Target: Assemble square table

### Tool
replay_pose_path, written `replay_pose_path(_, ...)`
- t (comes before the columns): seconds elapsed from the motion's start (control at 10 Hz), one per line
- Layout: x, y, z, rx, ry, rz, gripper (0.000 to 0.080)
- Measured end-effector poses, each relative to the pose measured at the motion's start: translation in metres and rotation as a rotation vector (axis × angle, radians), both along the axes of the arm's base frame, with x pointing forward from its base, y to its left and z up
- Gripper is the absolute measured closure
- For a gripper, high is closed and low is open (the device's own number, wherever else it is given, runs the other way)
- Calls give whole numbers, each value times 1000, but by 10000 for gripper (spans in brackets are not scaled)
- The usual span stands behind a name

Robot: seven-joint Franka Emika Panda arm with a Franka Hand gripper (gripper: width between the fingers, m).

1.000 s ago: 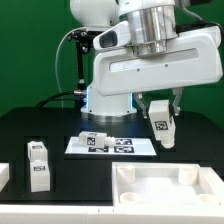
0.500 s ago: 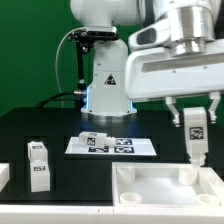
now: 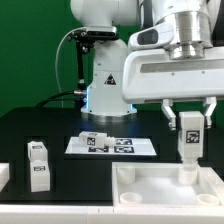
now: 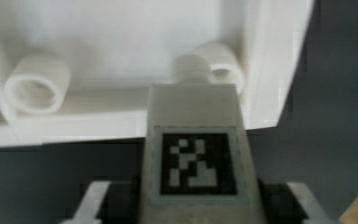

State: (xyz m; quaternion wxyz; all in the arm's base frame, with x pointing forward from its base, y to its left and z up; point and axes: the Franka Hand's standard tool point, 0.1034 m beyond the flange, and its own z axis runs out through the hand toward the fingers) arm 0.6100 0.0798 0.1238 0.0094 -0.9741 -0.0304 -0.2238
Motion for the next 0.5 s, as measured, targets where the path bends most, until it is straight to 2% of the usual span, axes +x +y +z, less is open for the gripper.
replay_pose_path(0.1, 6, -1, -2, -16, -6, 23, 515)
replay_pose_path(0.5, 5, 2, -4, -10, -1, 17, 514)
